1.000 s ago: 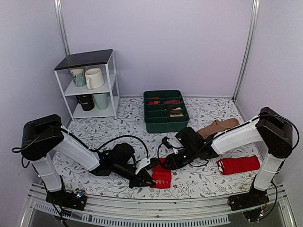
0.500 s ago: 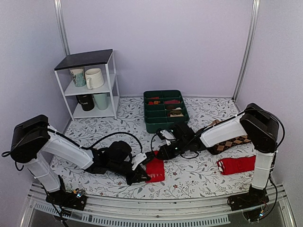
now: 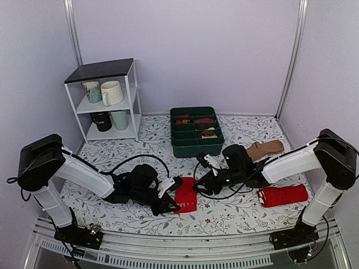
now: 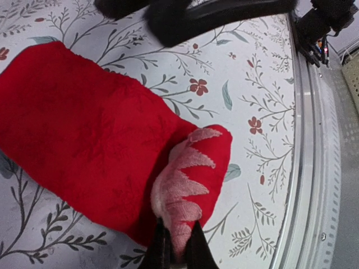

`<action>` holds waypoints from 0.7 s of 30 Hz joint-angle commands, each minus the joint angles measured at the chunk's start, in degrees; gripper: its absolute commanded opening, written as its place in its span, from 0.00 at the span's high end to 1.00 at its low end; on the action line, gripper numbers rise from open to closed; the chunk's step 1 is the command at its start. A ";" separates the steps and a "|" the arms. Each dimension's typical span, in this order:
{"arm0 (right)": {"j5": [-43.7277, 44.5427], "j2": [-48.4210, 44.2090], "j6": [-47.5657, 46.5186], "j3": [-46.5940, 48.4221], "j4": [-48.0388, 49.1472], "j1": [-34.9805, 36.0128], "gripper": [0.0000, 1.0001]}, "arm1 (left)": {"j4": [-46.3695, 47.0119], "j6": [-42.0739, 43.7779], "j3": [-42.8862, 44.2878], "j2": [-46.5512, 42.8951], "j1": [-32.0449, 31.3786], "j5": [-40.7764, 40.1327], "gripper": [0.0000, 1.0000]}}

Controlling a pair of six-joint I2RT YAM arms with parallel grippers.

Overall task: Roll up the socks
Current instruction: Roll a pair of socks at the center of the board.

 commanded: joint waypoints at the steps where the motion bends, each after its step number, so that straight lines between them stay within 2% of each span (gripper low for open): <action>1: -7.60 -7.29 -6.07 -4.27 6.61 3.55 0.53 | -10.94 1.03 -1.02 4.97 1.61 0.96 1.00; 6: -5.19 -8.64 -9.29 -6.98 6.89 8.77 0.45 | -12.46 2.10 -0.03 5.77 1.84 3.06 1.00; 9: -1.17 -7.51 -11.58 -6.42 4.71 10.48 0.44 | -13.67 2.85 0.73 6.13 2.05 4.22 1.00; 21: 15.24 -3.27 -23.12 3.69 -16.78 14.84 0.43 | -13.05 3.98 1.62 6.38 2.23 5.37 1.00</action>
